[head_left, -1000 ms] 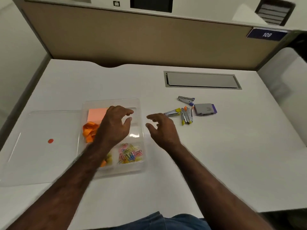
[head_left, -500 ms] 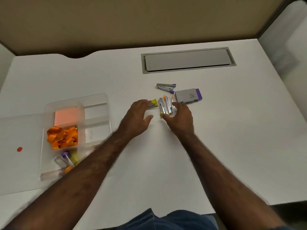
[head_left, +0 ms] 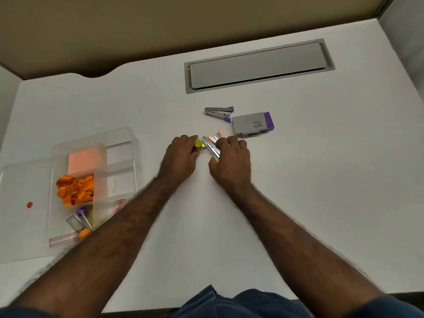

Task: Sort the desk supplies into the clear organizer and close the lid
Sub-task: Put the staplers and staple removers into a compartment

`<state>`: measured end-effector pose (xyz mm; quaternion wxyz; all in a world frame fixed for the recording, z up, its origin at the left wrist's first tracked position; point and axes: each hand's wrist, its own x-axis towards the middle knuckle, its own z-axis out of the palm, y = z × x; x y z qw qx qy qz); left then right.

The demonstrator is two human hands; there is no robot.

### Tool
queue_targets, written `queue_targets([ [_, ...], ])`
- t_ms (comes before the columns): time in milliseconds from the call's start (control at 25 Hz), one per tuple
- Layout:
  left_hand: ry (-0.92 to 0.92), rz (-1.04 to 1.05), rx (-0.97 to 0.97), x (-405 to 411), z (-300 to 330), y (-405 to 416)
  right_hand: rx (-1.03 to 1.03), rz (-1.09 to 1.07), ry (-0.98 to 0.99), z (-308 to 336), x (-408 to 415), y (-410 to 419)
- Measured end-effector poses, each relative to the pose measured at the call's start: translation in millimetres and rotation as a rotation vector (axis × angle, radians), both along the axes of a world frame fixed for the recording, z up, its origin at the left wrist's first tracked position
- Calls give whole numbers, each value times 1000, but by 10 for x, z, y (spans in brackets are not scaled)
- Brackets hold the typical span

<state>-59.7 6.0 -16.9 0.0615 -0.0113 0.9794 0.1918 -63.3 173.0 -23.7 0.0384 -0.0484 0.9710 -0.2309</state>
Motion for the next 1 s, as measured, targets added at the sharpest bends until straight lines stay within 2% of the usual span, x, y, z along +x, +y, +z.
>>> queue_targets([
  [320, 60, 10, -13, -151, 80, 73, 6, -8, -29, -7, 225, 395],
  [480, 84, -78, -131, -522, 155, 245, 71, 8, -93, 5, 294, 492],
  [720, 43, -318, -254, -908, 193, 402, 51, 59, -120, -25, 288, 654],
  [1000, -29, -263, -205, -1110, 248, 382, 4, 24, -55, -73, 267, 647],
])
